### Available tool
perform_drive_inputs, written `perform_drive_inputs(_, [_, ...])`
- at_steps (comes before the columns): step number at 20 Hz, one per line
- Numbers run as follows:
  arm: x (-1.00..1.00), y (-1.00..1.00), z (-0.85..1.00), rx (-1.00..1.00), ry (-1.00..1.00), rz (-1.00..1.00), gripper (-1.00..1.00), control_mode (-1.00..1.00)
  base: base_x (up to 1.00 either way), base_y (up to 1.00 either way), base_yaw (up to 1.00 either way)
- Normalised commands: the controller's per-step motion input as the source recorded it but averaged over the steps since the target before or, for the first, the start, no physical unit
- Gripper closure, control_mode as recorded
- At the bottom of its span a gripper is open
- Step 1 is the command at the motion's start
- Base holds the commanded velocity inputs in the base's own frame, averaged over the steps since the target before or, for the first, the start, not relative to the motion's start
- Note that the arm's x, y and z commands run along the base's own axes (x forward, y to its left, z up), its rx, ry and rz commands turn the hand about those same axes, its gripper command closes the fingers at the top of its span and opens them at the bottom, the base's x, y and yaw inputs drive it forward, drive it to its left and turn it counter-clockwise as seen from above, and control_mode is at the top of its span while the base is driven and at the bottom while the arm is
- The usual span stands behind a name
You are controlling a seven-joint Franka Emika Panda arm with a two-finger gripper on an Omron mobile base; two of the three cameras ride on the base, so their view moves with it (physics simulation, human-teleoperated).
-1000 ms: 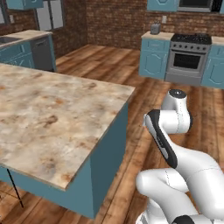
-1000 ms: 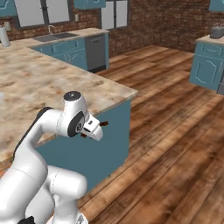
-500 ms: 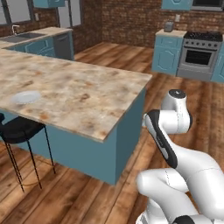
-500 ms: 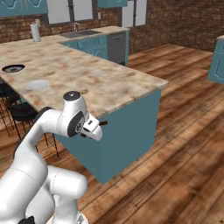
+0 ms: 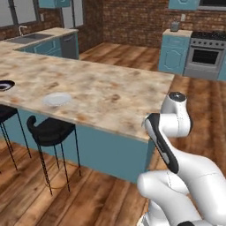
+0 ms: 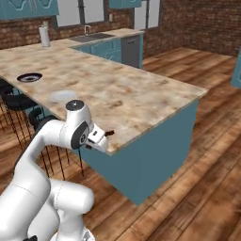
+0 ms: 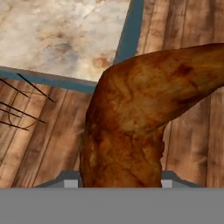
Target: Take the chicken drumsticks from the pan and place one on each plate on the dining counter.
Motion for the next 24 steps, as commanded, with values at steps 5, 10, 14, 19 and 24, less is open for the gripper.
perform_drive_inputs(5, [0.0, 0.0, 0.0, 0.0, 0.0, 0.0, 1.0, 1.0, 0.03, 1.0, -0.17])
perform_drive_inputs(10, [0.0, 0.0, 0.0, 0.0, 0.0, 0.0, 1.0, 1.0, 0.0, 1.0, -0.17])
perform_drive_inputs(14, [0.0, 0.0, 0.0, 0.0, 0.0, 0.0, 1.0, 1.0, 0.03, 1.0, -0.21])
perform_drive_inputs(19, [0.0, 0.0, 0.0, 0.0, 0.0, 0.0, 1.0, 1.0, 0.16, 1.0, -0.26])
perform_drive_inputs(24, [0.0, 0.0, 0.0, 0.0, 0.0, 0.0, 1.0, 1.0, 0.14, 1.0, -0.25])
